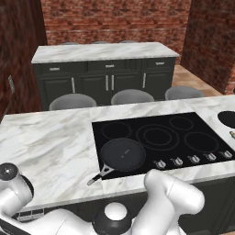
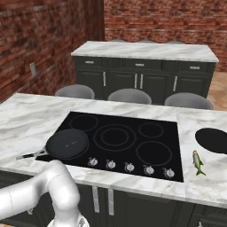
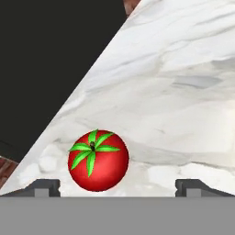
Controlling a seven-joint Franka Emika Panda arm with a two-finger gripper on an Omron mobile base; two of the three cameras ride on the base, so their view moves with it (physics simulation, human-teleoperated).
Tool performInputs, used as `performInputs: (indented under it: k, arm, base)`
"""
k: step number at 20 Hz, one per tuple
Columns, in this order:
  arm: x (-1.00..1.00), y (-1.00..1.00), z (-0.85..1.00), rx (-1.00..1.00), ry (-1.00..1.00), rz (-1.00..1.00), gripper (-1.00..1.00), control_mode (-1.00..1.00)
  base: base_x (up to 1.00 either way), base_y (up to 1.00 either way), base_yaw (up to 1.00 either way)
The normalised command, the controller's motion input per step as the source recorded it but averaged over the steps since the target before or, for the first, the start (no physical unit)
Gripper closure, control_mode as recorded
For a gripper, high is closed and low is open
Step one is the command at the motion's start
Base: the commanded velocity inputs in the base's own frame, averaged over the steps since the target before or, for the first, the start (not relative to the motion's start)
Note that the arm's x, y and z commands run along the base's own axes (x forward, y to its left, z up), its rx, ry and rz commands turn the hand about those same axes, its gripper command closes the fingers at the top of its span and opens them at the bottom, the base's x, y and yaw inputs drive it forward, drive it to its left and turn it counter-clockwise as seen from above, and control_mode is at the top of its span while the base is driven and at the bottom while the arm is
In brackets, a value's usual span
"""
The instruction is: Place both pans onto different burners. Then place the tomato and the fish on different pans.
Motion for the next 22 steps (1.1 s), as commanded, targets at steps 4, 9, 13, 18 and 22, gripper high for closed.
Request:
performInputs:
  k: [4,9,13,18,22]
  arm:
    - [0.25,0.34,-0.22,0.00,0.00,0.00,-1.00,-1.00]
    - [0.18,0.35,-0.28,0.00,0.00,0.00,1.00,-1.00]
    - [0.12,0.36,-0.35,0.00,0.02,0.00,1.00,-1.00]
    - [-0.05,-0.03,-0.07,0.00,-0.01,0.00,1.00,-1.00]
    - [-0.44,-0.85,0.09,0.05,-0.09,-0.10,1.00,-1.00]
  base:
    - [0.00,0.00,0.00]
    - [0.00,0.00,0.00]
    - [0.00,0.00,0.00]
    - [0.00,0.00,0.00]
    - [0.00,0.00,0.00]
